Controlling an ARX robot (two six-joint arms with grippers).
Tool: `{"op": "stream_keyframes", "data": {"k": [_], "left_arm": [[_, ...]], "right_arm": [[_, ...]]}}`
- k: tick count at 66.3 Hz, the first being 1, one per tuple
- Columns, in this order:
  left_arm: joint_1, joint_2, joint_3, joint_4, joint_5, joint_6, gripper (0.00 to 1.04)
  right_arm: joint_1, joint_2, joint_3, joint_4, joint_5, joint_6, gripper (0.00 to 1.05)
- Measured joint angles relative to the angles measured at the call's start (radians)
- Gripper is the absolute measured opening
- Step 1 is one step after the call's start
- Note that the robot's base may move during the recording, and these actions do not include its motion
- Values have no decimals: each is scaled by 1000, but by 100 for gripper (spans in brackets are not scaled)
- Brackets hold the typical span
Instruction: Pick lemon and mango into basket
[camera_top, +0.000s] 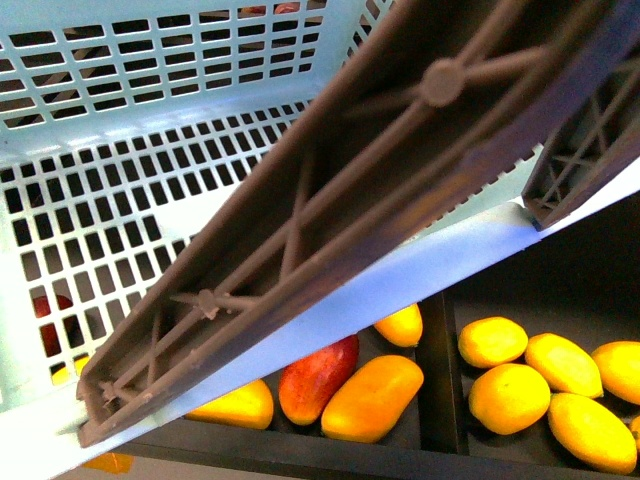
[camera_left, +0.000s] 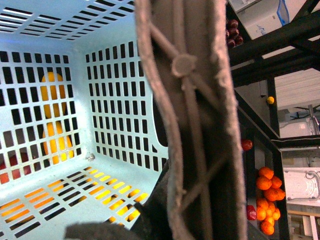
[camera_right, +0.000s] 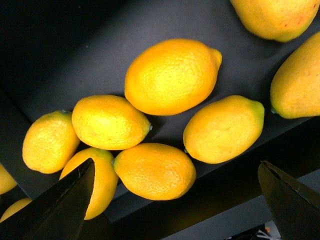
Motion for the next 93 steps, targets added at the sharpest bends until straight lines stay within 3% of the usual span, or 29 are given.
{"op": "stream_keyframes", "data": {"k": [93], "left_arm": [[0, 0, 0, 0, 0, 0, 5]], "right_arm": [[35, 450, 426, -84, 56, 226, 96]]}}
